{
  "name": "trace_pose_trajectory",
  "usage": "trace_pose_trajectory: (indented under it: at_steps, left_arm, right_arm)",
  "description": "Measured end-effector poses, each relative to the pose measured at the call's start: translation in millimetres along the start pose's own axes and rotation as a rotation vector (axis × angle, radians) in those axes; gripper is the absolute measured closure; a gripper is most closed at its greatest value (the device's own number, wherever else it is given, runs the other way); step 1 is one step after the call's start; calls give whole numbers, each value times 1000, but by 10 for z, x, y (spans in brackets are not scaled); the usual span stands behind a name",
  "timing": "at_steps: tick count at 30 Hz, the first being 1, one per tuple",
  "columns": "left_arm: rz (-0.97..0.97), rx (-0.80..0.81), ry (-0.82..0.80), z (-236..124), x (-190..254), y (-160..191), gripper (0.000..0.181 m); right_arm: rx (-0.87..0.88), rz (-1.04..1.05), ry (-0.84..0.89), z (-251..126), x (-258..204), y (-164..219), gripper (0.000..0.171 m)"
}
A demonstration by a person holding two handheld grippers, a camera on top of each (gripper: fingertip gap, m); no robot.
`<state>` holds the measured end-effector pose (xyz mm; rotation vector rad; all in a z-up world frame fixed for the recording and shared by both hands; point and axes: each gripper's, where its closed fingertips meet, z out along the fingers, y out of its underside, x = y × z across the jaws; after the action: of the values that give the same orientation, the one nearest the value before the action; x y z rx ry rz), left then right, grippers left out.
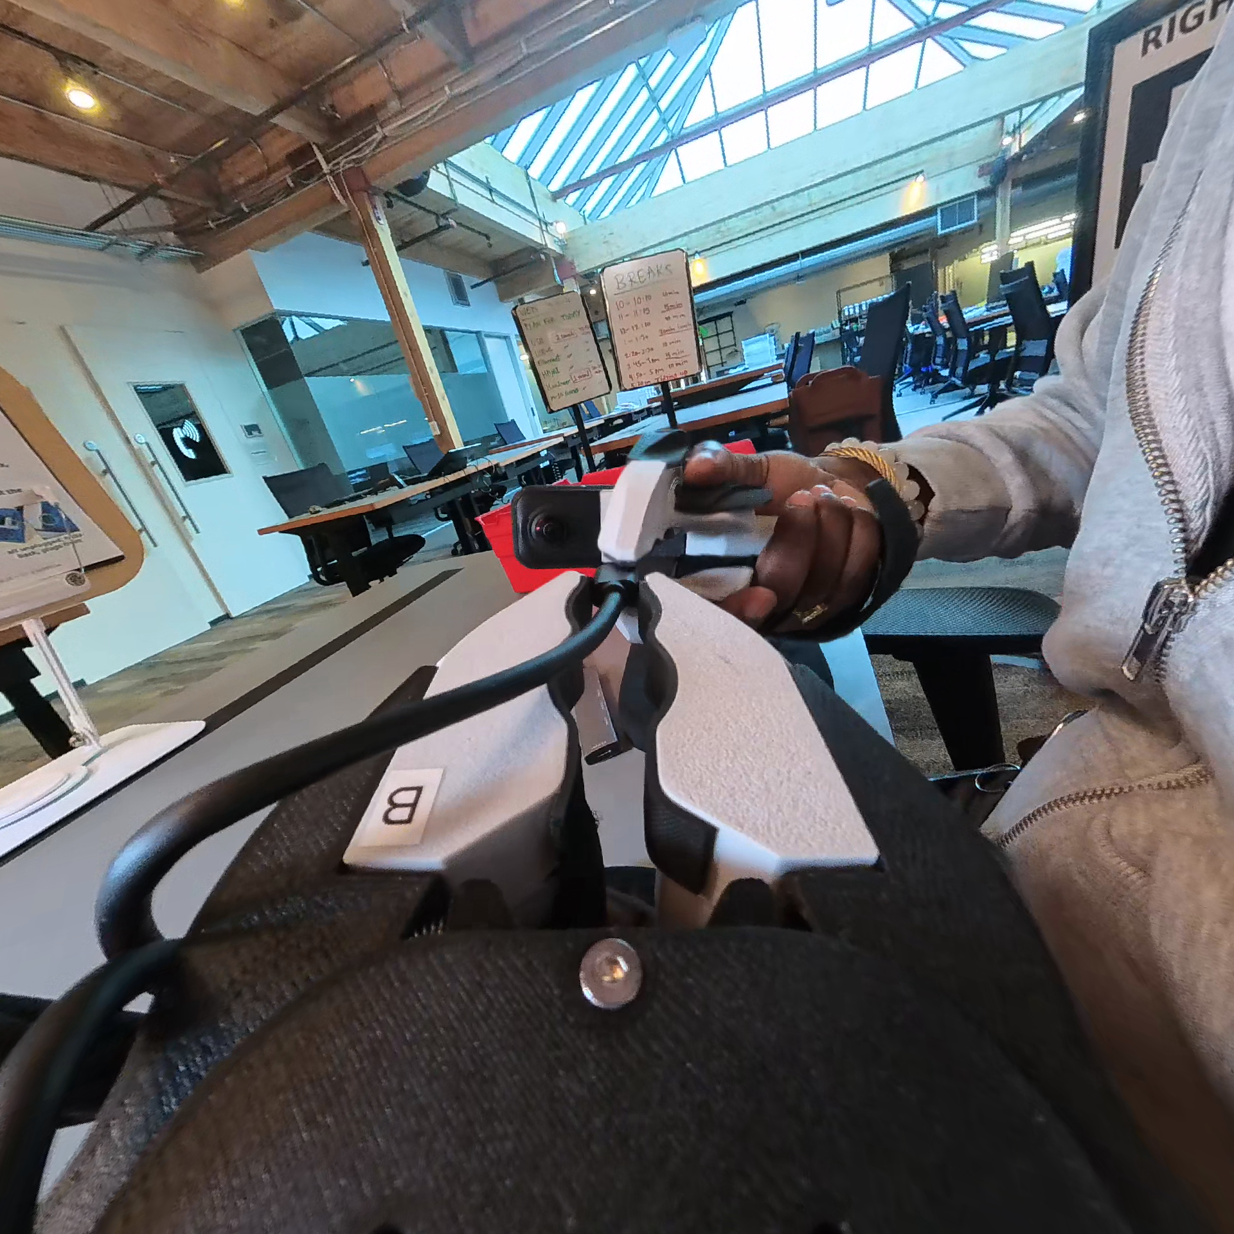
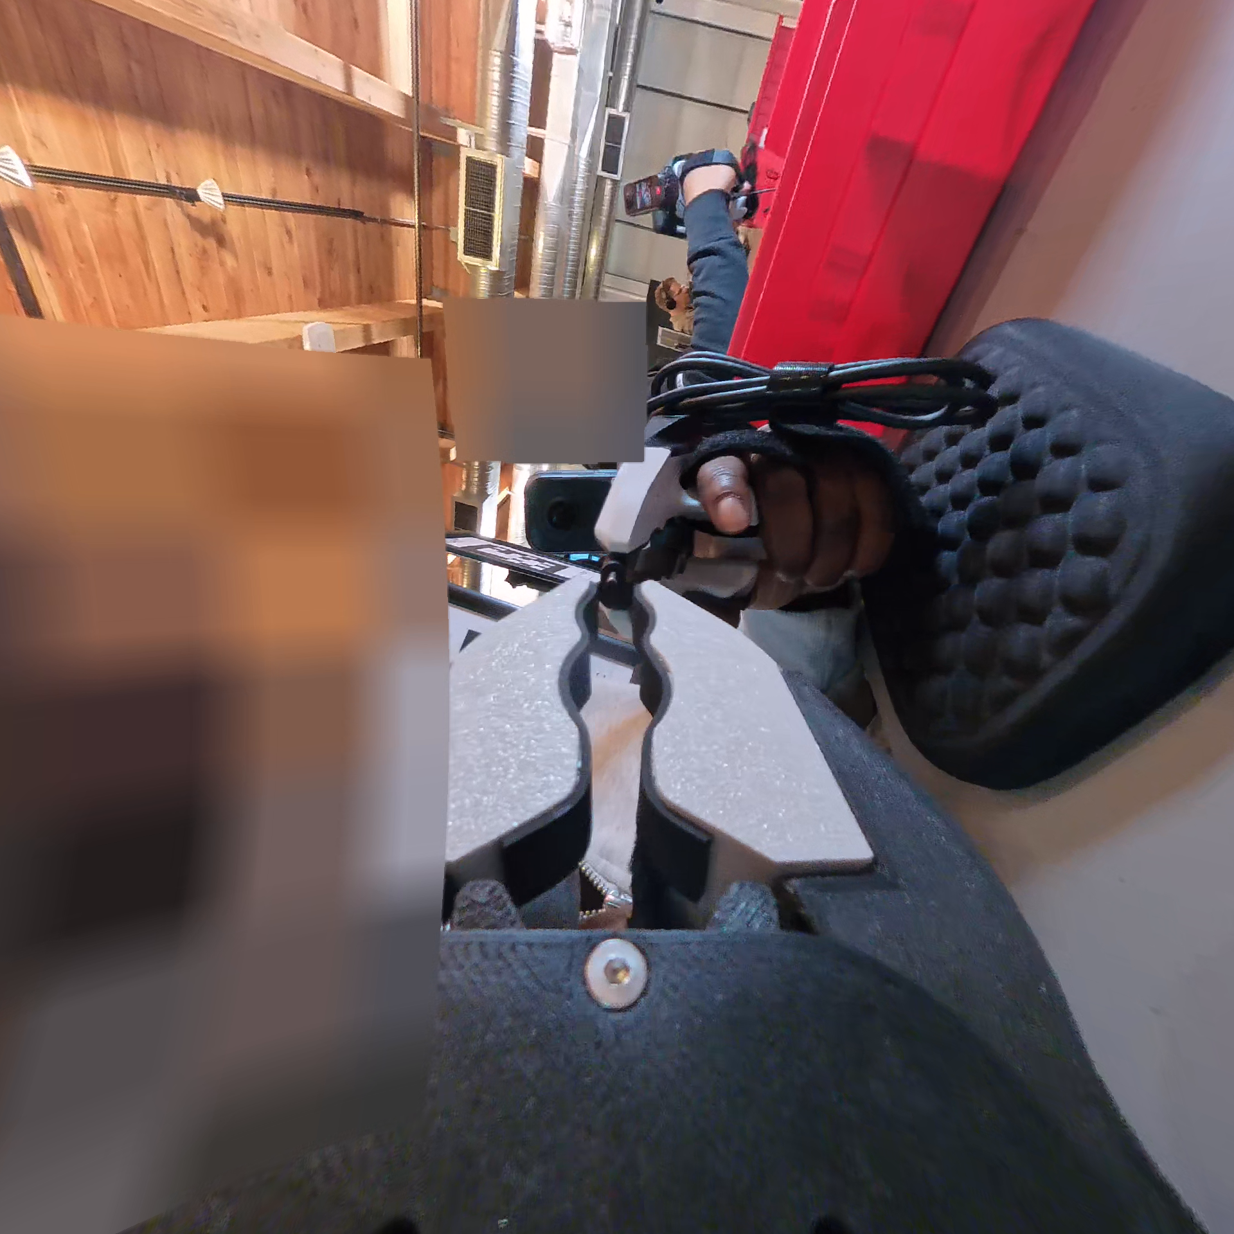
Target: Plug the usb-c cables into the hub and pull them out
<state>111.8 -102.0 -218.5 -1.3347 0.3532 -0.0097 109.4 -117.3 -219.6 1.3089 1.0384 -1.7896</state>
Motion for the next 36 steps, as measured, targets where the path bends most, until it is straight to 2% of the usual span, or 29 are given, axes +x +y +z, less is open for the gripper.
trace_pose_trajectory:
  at_steps: [18,22,25,27,29,32,34,36]
  left_arm:
    - [10,-25,34,17,63,25,167]
    - [-59,19,16,25,19,-22,167]
    - [-86,39,7,-5,-21,-40,168]
    - [-87,29,5,6,-22,-18,167]
    - [-91,22,8,13,-22,-4,167]
    - [-96,29,10,7,-25,-5,167]
    - [-95,28,12,6,-22,-2,167]
    - [-87,20,17,13,-7,11,167]
  right_arm:
    - [-15,19,7,-31,13,56,165]
    - [-16,-207,36,-191,-159,-8,143]
    - [13,-535,261,-596,-196,-236,129]
    - [-13,-769,477,-948,-135,-403,128]
    - [-131,-972,703,-1284,20,-519,131]
    - [-464,-1225,955,-1662,359,-578,132]
    - [-677,-1314,1018,-1782,550,-602,131]
    - [-849,-1318,1018,-1819,710,-618,132]
